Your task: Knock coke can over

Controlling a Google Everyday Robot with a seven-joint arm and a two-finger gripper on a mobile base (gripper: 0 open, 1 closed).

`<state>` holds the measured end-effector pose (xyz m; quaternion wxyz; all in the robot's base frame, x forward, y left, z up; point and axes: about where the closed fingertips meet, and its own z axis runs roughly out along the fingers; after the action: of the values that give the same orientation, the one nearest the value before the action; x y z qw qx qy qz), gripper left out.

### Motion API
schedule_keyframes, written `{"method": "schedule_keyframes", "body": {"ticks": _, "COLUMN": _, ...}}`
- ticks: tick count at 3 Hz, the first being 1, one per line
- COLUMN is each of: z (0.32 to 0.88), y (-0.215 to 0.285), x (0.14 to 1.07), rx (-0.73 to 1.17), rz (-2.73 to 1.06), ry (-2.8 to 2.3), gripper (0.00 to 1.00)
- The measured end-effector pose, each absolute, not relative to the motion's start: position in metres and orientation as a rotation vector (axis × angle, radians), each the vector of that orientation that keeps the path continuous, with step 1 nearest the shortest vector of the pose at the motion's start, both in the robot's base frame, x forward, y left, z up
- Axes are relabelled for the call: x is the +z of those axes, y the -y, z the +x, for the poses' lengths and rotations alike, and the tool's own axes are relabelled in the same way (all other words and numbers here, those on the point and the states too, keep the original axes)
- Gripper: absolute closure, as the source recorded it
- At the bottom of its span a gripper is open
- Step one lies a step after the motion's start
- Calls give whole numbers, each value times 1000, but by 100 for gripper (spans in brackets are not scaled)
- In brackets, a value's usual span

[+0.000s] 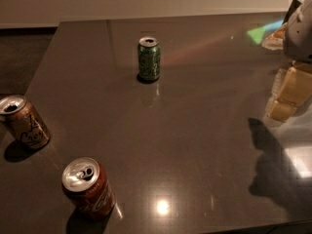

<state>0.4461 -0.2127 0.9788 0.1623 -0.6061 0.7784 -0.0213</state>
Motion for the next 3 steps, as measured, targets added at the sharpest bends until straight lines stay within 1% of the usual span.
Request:
{"method": "schedule_keyframes", "body": {"ticks": 1, "z": 457, "y": 192, "x": 981, "rx": 39, "rz": -1737, "ry": -2131, "gripper": 0}}
{"method": "schedule_keyframes", "body": {"ticks": 2, "z": 449, "y": 151, "x": 984, "rx": 190, "rz": -1771, "ry": -1992, "gripper": 0}}
{"method": "schedule_keyframes", "body": {"ticks": 3, "z": 424, "y": 102, "x": 980, "rx": 328, "rz": -1852, "ry": -1850, "gripper": 0}}
